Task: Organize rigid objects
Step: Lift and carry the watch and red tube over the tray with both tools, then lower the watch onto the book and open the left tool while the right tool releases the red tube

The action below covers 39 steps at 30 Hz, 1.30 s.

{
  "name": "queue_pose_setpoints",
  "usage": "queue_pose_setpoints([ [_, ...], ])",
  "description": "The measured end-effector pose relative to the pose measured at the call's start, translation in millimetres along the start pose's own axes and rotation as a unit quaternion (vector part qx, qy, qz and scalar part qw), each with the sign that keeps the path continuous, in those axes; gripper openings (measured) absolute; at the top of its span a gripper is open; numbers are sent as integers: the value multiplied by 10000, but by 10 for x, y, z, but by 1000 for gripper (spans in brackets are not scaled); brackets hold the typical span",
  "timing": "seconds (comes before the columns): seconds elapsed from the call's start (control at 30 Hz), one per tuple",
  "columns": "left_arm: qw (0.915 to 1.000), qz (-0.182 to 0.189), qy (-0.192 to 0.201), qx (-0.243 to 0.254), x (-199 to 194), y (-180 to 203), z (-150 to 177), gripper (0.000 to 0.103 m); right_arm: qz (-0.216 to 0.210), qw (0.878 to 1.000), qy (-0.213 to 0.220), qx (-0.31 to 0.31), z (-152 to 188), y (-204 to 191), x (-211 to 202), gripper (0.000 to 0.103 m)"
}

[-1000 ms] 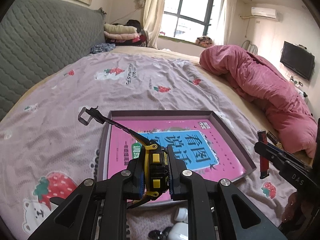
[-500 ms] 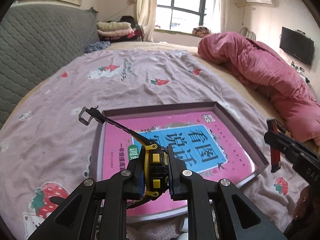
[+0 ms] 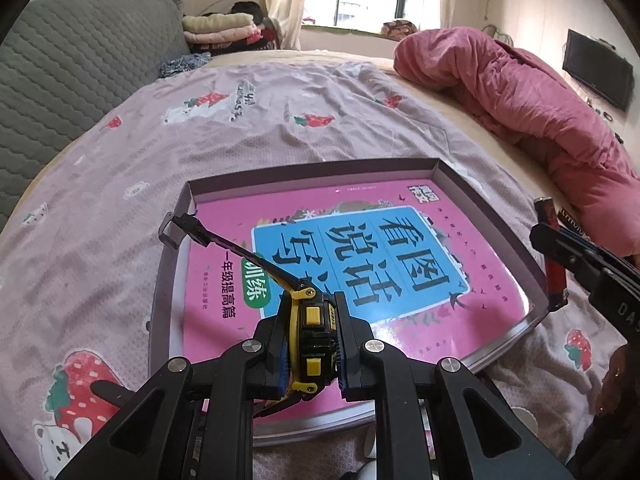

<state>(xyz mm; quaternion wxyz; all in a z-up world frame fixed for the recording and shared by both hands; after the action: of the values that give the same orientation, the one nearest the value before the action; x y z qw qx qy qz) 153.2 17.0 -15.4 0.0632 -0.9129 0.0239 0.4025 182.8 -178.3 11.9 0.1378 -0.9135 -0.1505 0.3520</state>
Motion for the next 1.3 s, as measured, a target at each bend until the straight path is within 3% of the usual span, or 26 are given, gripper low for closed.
queue_pose_setpoints([
  [0.7, 9984, 349, -305, -337, 178, -35, 92, 19, 459, 9966, -685, -93, 217, 100, 319, 23],
  [1.3, 9965, 536, -498, -402, 275, 0, 151, 21, 477, 9953, -846, 14, 262, 139, 338, 23],
])
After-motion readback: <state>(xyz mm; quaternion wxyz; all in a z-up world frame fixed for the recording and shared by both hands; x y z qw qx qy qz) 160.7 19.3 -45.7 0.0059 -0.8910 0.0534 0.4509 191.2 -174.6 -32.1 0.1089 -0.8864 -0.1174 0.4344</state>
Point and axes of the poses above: each gripper's, at about its wrist camera, not at the fingertips, and x roughly the way its jaws point, y to its right, z to its underside, the point moved 3 cm from there along x, roughly the way its jaws point, and after that the axes turned 14 degrees about x, right-handed, at the moved point
